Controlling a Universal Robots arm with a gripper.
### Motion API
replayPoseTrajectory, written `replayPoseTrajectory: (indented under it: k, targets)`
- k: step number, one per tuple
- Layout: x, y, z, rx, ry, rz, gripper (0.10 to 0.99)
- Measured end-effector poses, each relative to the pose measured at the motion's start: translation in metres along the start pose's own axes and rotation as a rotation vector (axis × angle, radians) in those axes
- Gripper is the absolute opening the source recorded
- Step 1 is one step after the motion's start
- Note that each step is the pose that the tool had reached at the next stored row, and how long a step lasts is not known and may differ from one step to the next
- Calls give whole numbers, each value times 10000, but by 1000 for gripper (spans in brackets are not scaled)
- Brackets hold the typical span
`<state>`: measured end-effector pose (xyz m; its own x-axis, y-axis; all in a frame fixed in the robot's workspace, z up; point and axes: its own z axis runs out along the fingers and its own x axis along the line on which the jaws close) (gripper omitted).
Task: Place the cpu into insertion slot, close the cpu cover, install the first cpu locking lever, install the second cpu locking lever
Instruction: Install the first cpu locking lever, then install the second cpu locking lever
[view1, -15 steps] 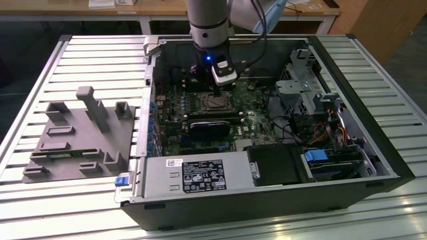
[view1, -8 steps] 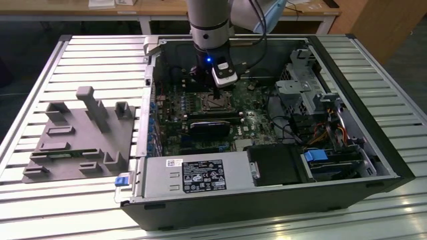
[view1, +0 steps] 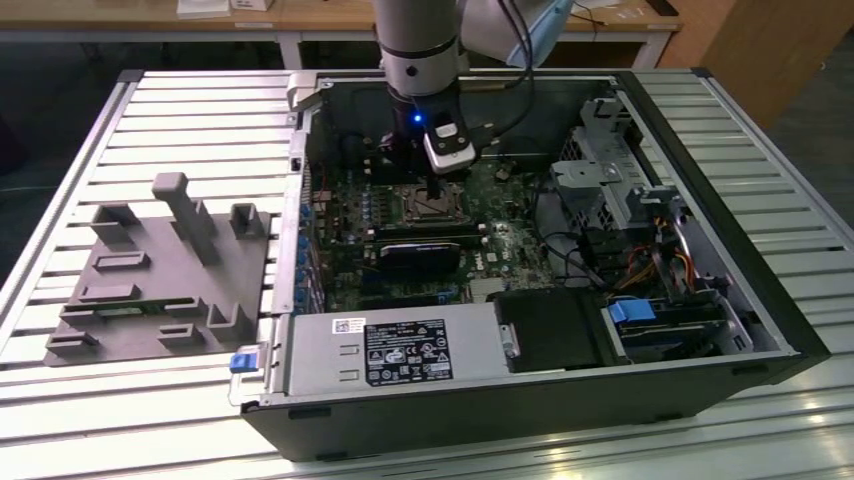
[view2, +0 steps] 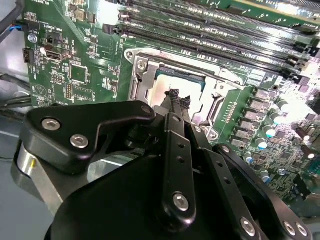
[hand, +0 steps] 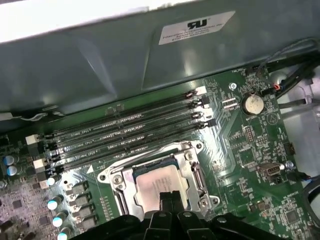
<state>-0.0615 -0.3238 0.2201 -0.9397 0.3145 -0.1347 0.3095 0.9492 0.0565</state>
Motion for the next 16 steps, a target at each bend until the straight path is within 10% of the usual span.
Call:
replayPoseTrajectory:
  k: [16]
  targets:
    - [-21, 9, -152, 82, -29, -12, 102]
